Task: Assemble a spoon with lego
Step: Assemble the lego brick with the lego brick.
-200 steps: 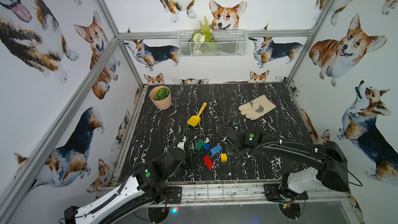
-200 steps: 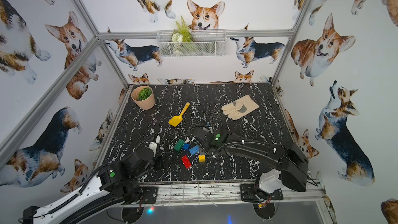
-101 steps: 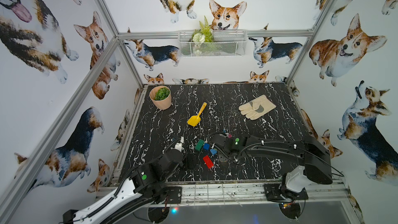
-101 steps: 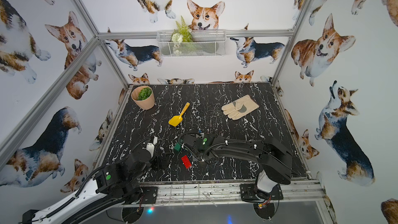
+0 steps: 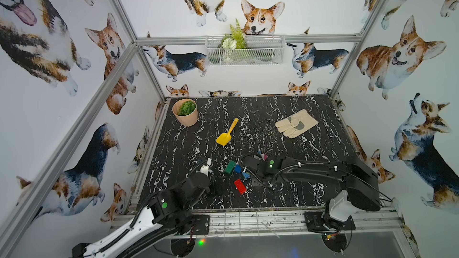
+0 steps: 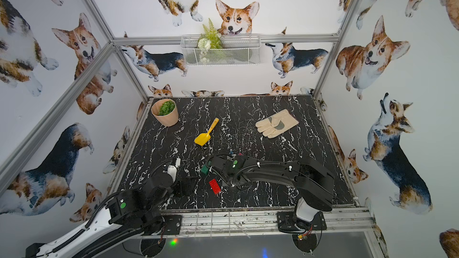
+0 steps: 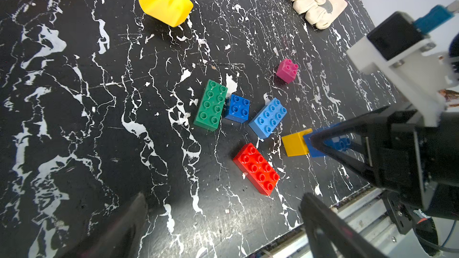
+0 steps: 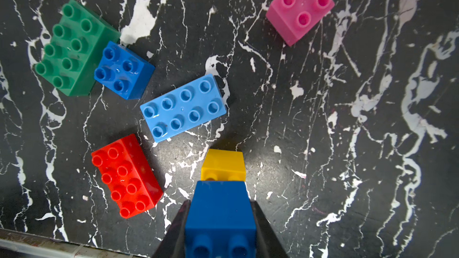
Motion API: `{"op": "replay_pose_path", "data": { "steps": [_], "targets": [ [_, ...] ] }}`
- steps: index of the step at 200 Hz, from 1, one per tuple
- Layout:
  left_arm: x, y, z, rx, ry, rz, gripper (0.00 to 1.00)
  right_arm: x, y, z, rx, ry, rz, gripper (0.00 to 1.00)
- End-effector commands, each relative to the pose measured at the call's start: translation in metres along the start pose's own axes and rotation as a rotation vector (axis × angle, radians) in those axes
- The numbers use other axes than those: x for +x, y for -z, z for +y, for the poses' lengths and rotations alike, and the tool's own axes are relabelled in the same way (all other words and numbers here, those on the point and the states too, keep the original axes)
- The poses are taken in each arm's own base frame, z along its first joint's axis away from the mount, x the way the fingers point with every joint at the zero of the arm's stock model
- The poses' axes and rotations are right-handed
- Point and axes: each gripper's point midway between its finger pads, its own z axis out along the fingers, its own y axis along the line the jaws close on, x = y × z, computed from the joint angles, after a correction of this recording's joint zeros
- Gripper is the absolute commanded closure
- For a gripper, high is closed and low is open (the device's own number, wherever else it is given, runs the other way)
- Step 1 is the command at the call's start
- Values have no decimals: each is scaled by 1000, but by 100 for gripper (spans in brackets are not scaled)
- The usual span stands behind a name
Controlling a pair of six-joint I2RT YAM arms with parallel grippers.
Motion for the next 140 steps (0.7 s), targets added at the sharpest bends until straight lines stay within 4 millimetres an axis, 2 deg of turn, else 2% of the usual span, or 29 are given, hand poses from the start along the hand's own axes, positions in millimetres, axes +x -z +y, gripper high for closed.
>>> {"op": "replay_pose_path", "data": {
  "steps": [1,83,118,140],
  "targets": [
    [1,0,4,-15,11,-2,0,-1,-4,-2,13,-24,-16,97],
    [2,1,4,-14,15,0,0,8,-15,-6,44,-3,25,100],
    [2,0,3,-11,13,4,0,23,-26,-18,94,15,101,100],
    [2,0,3,-11,12,2,0,23,-24,-33,130,-15,95,100]
  ]
}}
